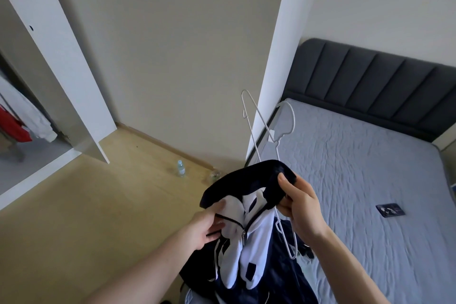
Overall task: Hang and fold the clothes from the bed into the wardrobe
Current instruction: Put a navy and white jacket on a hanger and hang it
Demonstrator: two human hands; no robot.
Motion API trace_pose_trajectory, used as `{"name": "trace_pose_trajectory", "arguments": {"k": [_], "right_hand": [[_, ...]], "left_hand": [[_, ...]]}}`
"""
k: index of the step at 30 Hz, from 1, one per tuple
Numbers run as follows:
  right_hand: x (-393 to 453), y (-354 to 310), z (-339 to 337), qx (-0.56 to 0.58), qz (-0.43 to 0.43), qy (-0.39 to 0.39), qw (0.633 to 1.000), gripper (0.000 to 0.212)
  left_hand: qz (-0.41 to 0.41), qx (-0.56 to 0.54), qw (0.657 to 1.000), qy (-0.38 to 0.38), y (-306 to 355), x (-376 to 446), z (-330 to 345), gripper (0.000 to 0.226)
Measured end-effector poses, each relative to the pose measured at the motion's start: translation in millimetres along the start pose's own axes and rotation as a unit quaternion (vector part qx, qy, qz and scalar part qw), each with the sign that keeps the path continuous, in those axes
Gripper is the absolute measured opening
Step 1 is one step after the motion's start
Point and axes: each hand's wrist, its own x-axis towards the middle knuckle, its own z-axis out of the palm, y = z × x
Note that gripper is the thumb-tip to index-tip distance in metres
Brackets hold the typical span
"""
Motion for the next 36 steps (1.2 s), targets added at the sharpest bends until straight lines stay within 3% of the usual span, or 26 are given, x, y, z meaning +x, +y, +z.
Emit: {"name": "trace_pose_trajectory", "arguments": {"k": [2,5,9,13,16,19,27,32,36], "right_hand": [[-2,-1,-7,-0.012,0.0,-0.003,1.0,0.025],[-3,-3,-24,-0.047,-0.016,-0.001,0.999,0.027],[-2,5,-56,-0.231,0.01,0.035,0.972,0.026],[0,19,-74,-0.326,0.06,0.06,0.942,0.021],[1,16,-79,-0.367,0.039,0.093,0.925,0.026],[2,2,-84,-0.387,0.008,0.107,0.916,0.029],[3,-30,-69,-0.433,-0.06,0.026,0.899,0.033],[-1,-34,-58,-0.423,-0.077,-0.004,0.903,0.035],[1,-29,-47,-0.425,-0.072,-0.017,0.902,0.035]], "left_hand": [[0.009,0.001,1.0,0.008,0,7,3,0.041],[0.089,-0.002,0.993,0.075,18,9,3,0.03],[0.233,-0.005,0.966,0.111,62,-10,-7,0.018],[0.366,0.098,0.915,0.136,99,-41,-10,0.007],[0.436,0.189,0.868,0.143,121,-55,-12,0.012],[0.456,0.255,0.841,0.139,135,-58,-16,0.024],[0.419,0.405,0.782,0.221,165,-29,-42,0.026],[0.41,0.425,0.766,0.254,171,-20,-58,0.035],[0.427,0.427,0.762,0.235,171,-30,-53,0.03]]}}
